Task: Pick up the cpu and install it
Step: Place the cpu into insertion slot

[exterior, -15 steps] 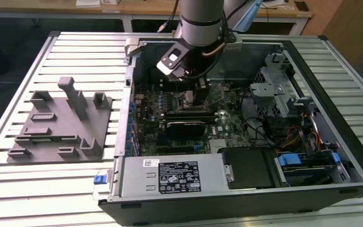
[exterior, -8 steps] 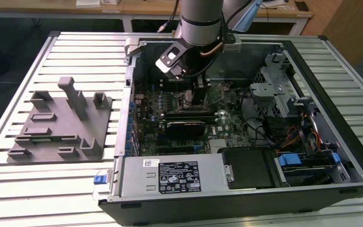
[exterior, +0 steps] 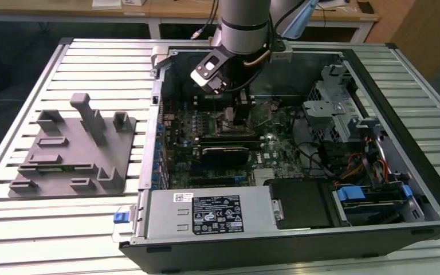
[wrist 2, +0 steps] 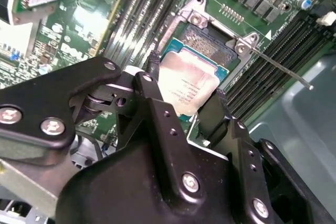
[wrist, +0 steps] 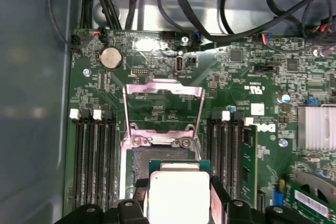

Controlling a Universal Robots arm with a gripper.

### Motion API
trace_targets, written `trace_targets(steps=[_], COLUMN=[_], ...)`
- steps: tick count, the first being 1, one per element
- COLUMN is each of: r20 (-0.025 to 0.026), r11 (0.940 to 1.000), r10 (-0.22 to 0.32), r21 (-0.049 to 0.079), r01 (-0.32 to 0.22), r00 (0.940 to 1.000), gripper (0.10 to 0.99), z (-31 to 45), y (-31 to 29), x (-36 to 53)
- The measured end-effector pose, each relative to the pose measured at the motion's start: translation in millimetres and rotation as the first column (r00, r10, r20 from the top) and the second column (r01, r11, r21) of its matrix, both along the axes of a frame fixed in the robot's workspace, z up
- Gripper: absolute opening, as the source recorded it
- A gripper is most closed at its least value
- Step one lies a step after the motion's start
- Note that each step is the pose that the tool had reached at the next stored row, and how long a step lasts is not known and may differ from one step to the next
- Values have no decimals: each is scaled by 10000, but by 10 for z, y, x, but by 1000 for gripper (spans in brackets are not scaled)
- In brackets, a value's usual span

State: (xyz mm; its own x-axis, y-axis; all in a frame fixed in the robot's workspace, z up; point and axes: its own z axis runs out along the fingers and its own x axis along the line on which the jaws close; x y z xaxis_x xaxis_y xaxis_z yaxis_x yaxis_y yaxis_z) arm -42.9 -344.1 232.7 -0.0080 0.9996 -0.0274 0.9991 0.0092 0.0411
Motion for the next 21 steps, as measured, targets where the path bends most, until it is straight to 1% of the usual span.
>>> trace_targets(steps=[6, 10, 17, 21], r20=[0, 1, -1, -2], r11=[10000, 9993, 9992, 9992], r10=[4, 383, 401, 402], r21=[0, 0, -30, -39], r01=[-4, -383, -401, -402], r00=[10000, 9993, 9992, 9992], gripper=[545, 545, 545, 545], z=[-79, -112, -186, -212], y=[31, 34, 35, 44], x=[22, 23, 17, 1])
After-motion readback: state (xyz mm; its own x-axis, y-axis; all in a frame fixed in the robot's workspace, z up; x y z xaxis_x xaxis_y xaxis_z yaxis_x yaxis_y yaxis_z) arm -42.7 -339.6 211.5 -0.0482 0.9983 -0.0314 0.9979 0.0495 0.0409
